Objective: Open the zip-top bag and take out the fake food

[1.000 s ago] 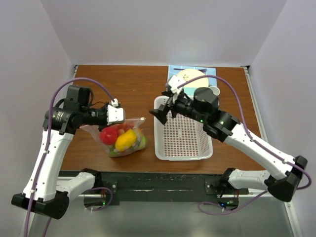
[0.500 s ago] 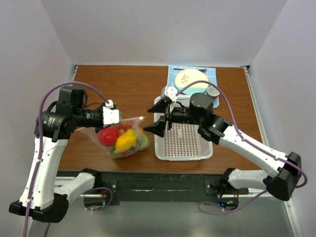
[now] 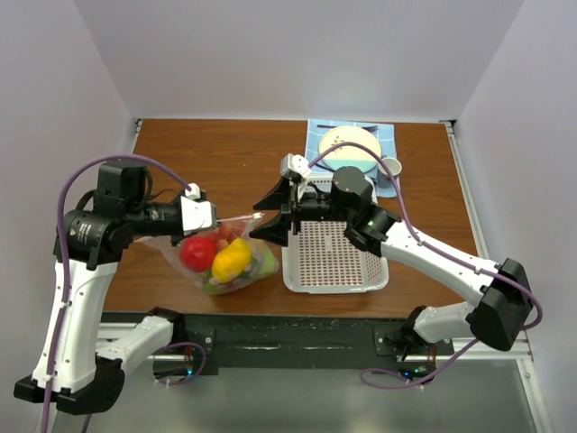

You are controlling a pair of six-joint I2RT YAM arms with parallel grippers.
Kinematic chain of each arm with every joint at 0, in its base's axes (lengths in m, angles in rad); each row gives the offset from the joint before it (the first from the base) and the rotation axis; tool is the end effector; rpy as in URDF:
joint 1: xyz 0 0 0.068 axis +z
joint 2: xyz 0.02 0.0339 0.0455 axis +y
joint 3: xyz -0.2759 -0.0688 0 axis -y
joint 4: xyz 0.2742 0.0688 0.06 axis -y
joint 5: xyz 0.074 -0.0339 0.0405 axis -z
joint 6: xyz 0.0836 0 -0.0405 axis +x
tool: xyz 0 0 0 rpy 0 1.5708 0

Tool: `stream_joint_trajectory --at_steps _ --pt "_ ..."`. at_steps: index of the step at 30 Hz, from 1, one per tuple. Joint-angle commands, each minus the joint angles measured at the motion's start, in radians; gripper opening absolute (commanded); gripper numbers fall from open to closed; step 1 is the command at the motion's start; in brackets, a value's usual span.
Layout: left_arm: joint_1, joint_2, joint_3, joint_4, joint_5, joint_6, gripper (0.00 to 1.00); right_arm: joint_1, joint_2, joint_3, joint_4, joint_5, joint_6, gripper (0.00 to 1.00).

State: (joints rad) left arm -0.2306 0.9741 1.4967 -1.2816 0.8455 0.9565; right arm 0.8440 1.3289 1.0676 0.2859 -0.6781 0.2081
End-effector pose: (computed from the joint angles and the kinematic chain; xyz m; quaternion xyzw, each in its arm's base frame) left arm 0.1478 -0.0990 0.4415 0.6029 0.6040 -0.2245 0.4704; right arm 0.2089 0.3139 0.3719 -0.4320 0.5512 0.5398 0.4671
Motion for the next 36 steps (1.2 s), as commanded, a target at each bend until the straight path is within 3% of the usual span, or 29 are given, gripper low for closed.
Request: stream_joint_trajectory --at_steps 1,6,12,16,17,18,19,20,21,23,31,36 --pt "-0.004 -0.015 0.033 0.051 0.059 -0.019 0.06 0.001 -0.008 0.049 0.113 -0.038 0.053 0.74" --pt "-0.004 -0.026 0.008 0.068 0.055 -0.027 0.06 0.000 0.010 0.054 0.148 -0.060 0.079 0.71" --pt "-0.004 -0.040 0.007 0.091 0.053 -0.048 0.06 0.001 0.041 0.060 0.156 -0.081 0.099 0.45" --pt "-0.004 -0.048 0.010 0.114 0.044 -0.068 0.09 0.001 0.056 0.066 0.139 -0.087 0.093 0.20" --pt "-0.004 -0.051 0.008 0.123 0.046 -0.081 0.14 0.000 0.056 0.069 0.136 -0.089 0.091 0.15" --pt "-0.004 -0.054 0.004 0.152 0.047 -0.114 0.36 0.000 0.062 0.072 0.134 -0.090 0.091 0.11" --pt "-0.004 -0.066 -0.012 0.169 0.053 -0.131 0.46 0.001 0.064 0.075 0.130 -0.089 0.090 0.05" --pt "-0.004 -0.071 -0.021 0.189 0.058 -0.149 0.52 0.001 0.067 0.086 0.119 -0.087 0.088 0.05" --pt "-0.004 -0.077 -0.032 0.233 0.061 -0.198 0.70 0.000 0.070 0.092 0.115 -0.087 0.086 0.05" --pt "-0.004 -0.075 -0.055 0.278 0.081 -0.246 0.95 0.001 0.078 0.110 0.104 -0.092 0.088 0.04" --pt "-0.004 -0.011 -0.081 0.327 0.155 -0.286 0.92 0.003 0.093 0.144 0.081 -0.109 0.100 0.03" --pt "-0.006 0.035 -0.052 0.347 0.162 -0.306 0.77 0.003 0.096 0.144 0.062 -0.121 0.103 0.03"
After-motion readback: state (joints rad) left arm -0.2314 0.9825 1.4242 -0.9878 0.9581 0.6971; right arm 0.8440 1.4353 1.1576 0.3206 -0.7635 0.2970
